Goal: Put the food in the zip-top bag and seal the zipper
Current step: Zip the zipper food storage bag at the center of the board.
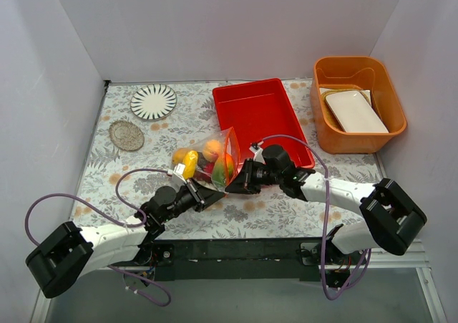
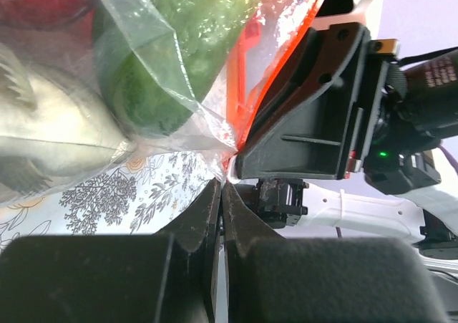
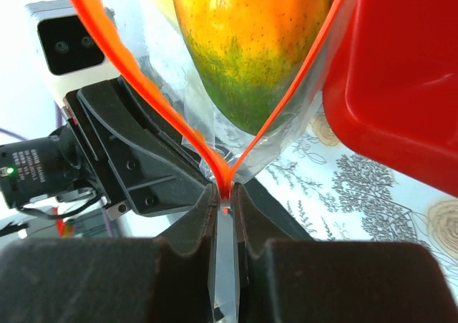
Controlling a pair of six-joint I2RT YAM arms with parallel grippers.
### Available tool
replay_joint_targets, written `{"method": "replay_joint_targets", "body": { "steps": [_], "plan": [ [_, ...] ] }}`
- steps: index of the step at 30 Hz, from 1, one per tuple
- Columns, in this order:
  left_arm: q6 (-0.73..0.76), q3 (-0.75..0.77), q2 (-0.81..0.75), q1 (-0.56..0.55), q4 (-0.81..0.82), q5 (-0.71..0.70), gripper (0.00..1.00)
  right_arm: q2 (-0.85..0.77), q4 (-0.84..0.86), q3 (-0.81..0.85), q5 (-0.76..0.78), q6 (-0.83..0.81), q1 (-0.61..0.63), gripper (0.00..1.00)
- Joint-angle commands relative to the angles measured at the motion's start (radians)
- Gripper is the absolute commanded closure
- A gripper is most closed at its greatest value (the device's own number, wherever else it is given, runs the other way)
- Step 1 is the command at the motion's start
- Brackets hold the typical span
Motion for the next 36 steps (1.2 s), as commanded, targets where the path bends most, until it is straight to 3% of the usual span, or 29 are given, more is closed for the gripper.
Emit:
{"method": "replay_joint_targets", "body": {
  "steps": [1,9,16,21,29,36],
  "plan": [
    [0.016,0.007,0.011,-0.006,-0.030,0.064,1.00,-0.076,-0.083,0.095,0.175,-0.107,0.009,0.98],
    [0.039,0.033,0.074,-0.006,-0.001,0.147,1.00,-0.166,-0.074,0.056,0.417,-0.109,0.049,0.98],
    [0.033,0.022,0.111,-0.006,0.062,0.207,1.00,-0.182,-0.052,0.055,0.520,-0.123,0.049,0.98],
    [0.039,0.016,0.056,-0.006,-0.007,0.189,1.00,-0.165,-0.102,0.113,0.569,-0.161,0.044,0.98],
    [0.039,0.001,-0.030,-0.006,-0.093,0.159,1.00,-0.126,-0.089,0.148,0.514,-0.195,-0.040,0.97],
    [0.039,0.001,-0.070,-0.006,-0.139,0.142,1.00,-0.025,-0.072,0.227,0.367,-0.244,-0.119,0.97]
  ]
}}
